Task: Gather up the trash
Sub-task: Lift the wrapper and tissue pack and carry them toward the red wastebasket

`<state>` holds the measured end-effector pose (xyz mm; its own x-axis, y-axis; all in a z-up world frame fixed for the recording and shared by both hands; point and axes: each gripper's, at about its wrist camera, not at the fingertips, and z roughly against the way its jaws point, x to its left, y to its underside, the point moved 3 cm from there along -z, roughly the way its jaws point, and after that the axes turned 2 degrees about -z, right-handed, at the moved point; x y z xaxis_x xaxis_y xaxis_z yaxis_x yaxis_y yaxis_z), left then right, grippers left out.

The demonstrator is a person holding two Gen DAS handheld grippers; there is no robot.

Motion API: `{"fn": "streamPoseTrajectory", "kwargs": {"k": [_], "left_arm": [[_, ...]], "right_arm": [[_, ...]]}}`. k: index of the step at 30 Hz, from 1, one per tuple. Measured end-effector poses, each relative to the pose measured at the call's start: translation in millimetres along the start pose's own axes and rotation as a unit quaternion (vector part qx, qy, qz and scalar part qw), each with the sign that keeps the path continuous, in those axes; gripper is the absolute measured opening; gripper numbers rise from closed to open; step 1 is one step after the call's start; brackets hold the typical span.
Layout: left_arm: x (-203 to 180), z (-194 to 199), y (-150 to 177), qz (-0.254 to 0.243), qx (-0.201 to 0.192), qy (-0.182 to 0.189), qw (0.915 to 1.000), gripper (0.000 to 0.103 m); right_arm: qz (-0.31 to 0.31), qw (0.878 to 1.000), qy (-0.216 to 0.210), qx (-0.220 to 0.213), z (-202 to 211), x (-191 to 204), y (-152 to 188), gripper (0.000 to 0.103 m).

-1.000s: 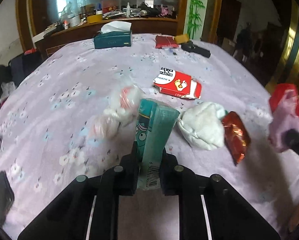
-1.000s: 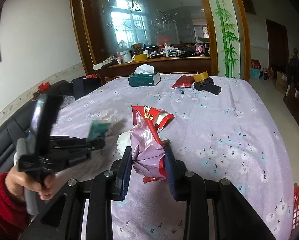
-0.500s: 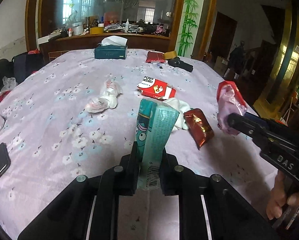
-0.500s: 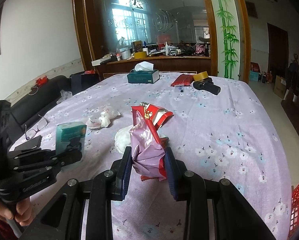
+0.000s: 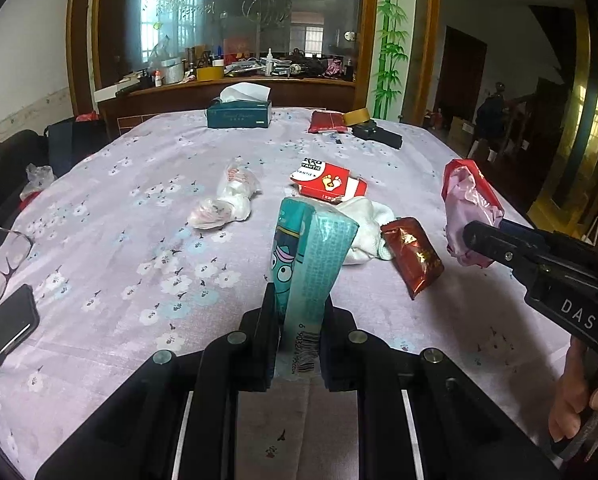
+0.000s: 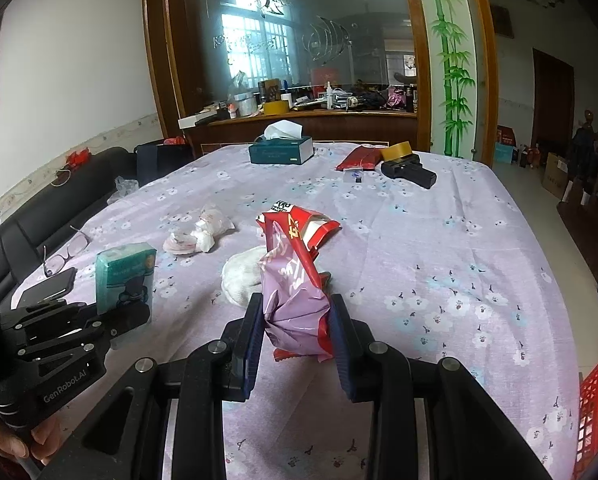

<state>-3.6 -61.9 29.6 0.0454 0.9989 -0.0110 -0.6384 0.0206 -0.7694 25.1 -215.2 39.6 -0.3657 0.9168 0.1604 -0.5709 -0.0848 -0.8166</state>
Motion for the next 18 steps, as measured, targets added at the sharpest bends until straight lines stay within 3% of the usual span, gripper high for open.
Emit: {"fn": "streamPoseTrajectory", "kwargs": {"k": [11,18], "left_arm": [[-1.4,4.8,-1.2,-0.006,-0.006,-0.002,1.0000,0.016],[-1.0,18.0,-6.0,-0.001,-0.010,0.015,0.9998,0.016]], "right_arm": [[-0.008,1.000,0.013,-0.003,-0.3,-5.0,-1.5,0.034],[-0.056,0.998,0.009,0.015,1.3,-20.1,-4.0,0.034]]}}
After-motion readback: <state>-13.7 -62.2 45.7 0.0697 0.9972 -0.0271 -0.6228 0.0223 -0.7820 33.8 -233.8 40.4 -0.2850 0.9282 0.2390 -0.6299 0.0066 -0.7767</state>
